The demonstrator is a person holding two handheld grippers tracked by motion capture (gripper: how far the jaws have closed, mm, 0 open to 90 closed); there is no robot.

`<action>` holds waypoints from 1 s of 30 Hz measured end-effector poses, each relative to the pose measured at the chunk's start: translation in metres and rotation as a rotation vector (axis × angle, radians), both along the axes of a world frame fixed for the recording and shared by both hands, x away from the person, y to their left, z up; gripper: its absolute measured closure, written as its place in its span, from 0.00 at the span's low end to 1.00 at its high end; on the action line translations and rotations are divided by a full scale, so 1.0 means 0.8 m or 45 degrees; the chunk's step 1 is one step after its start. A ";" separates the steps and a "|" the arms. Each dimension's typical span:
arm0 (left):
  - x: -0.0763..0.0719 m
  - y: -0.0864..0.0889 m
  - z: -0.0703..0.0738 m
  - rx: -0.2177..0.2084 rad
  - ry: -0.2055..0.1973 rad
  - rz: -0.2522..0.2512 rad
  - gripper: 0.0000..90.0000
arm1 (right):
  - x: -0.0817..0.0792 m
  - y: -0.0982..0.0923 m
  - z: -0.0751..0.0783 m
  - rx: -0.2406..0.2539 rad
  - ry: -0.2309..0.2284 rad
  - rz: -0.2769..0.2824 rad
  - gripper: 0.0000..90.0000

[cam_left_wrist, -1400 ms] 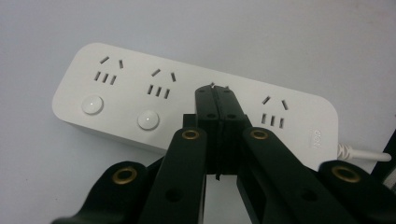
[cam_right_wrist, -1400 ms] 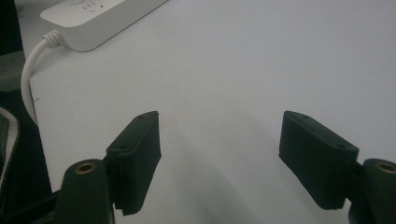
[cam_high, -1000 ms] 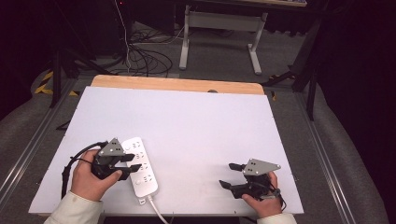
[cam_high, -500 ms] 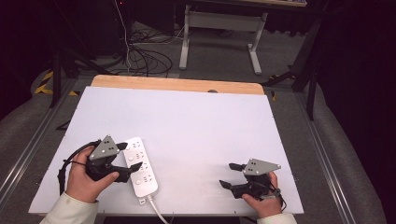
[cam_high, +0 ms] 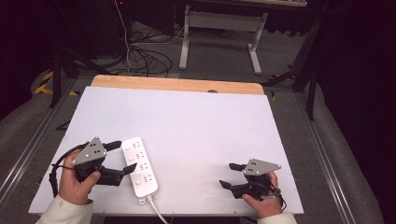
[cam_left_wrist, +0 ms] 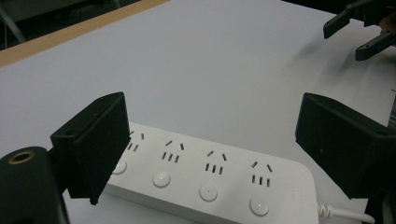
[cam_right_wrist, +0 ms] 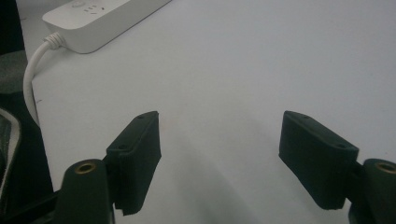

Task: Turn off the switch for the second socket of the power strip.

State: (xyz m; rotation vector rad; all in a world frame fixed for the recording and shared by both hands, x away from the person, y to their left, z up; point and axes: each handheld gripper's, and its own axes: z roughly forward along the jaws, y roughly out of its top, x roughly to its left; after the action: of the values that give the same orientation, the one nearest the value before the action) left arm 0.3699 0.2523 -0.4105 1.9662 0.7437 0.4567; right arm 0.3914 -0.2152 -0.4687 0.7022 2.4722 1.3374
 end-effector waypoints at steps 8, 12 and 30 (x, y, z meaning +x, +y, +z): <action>-0.004 0.025 -0.009 -0.003 -0.001 0.035 0.12 | 0.000 0.000 0.000 0.001 -0.001 0.001 0.33; -0.006 0.033 -0.015 -0.013 -0.003 0.045 0.12 | 0.000 0.000 0.000 0.000 -0.002 0.000 0.33; -0.019 0.060 -0.047 -0.009 -0.025 0.026 0.10 | 0.000 0.000 0.000 0.002 -0.002 0.000 0.33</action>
State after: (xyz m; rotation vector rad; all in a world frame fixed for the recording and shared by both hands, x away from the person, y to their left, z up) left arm 0.3547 0.2999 -0.4482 1.9468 0.7524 0.4843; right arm 0.3911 -0.2152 -0.4685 0.7012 2.4702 1.3394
